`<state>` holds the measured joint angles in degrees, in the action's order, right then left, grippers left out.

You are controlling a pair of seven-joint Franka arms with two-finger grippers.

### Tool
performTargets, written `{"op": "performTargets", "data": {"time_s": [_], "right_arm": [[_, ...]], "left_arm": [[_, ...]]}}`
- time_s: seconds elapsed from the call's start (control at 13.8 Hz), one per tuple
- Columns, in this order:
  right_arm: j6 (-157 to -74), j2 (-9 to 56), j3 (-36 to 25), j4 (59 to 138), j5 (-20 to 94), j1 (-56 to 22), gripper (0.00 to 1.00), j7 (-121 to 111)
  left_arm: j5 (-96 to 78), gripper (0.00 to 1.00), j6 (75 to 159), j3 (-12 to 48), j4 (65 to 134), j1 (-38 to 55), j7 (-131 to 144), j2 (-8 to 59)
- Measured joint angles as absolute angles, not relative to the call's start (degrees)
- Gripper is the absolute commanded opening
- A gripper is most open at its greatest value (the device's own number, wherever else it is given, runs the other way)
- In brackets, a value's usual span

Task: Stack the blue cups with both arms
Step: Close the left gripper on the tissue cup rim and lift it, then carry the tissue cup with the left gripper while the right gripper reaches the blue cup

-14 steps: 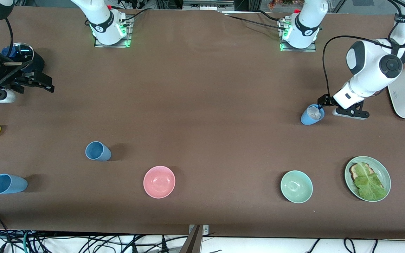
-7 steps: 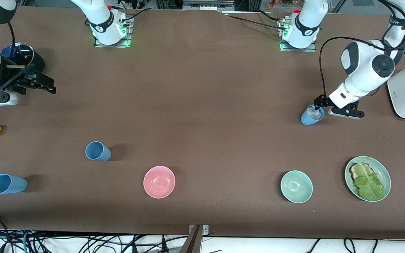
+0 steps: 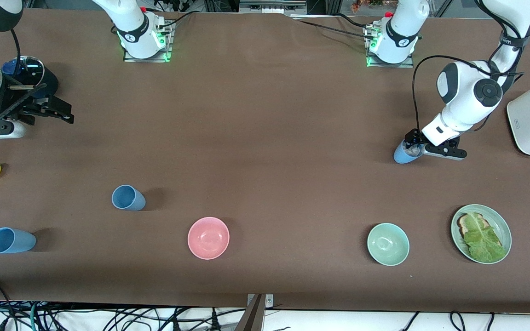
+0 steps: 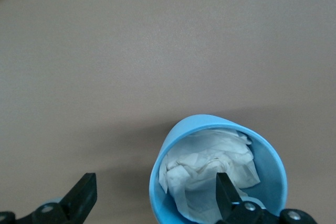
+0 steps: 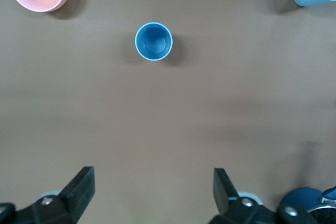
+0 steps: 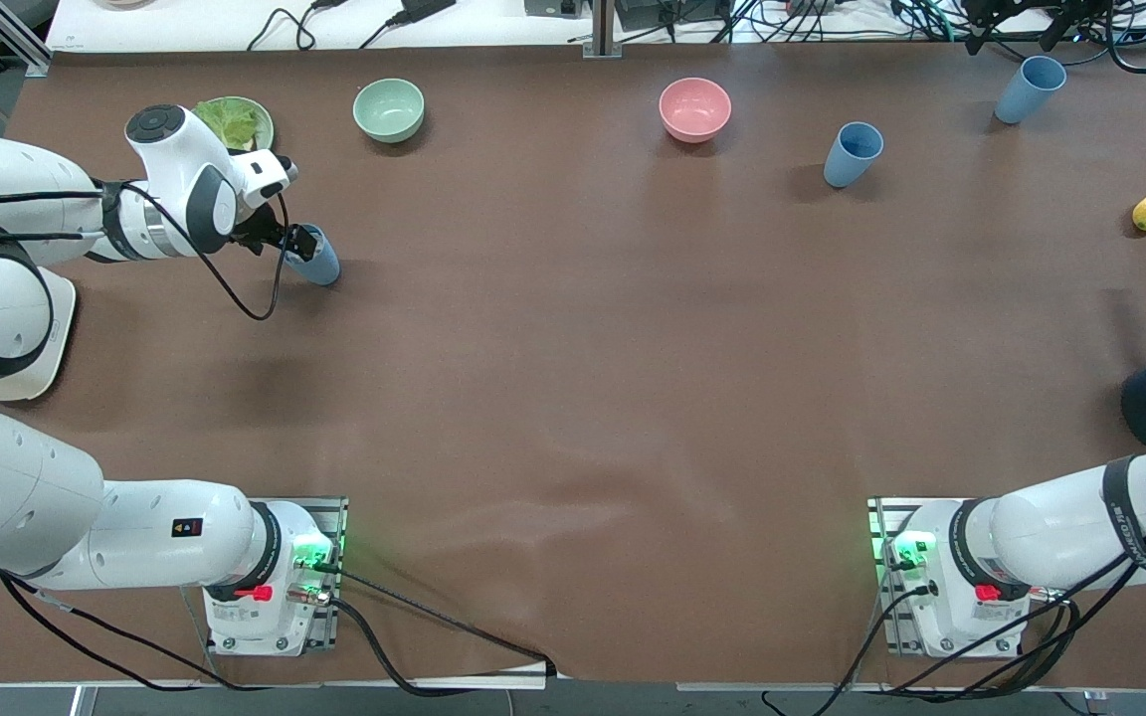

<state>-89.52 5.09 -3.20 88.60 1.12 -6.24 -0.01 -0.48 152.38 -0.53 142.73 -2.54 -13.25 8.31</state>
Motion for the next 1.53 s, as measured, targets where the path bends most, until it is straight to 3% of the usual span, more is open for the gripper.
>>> {"op": "performTargets", "data": {"time_s": [0.07, 0.15, 1.09, 1.31, 1.53], "right_arm": [[-89.78, 5.10, -3.20, 88.63, 1.12, -6.25, 1.00, -0.01], [-90.37, 5.10, -3.20, 88.84, 1.12, -6.25, 1.00, -0.01], [-91.92, 4.50, -3.19, 90.10, 1.12, -6.26, 1.00, -0.01], [-91.92, 4.50, -3.16, 90.10, 1.11, -6.28, 1.00, -0.01], [-91.92, 4.54, -3.16, 90.10, 1.11, -6.28, 1.00, -0.01]], "left_arm": [[-0.48, 0.12, 152.50, -0.53, 142.73, -2.54, -13.25, 8.48], [-0.48, 0.00, 152.65, -0.53, 142.73, -2.54, -13.25, 8.61], [-0.52, 0.00, 151.63, -0.53, 141.65, -2.48, -13.25, 7.98], [-0.52, 0.00, 137.12, -0.53, 135.03, -2.48, -13.25, 4.64], [-0.52, 0.00, 116.42, -0.53, 122.01, -2.48, -13.25, 1.53]]}}
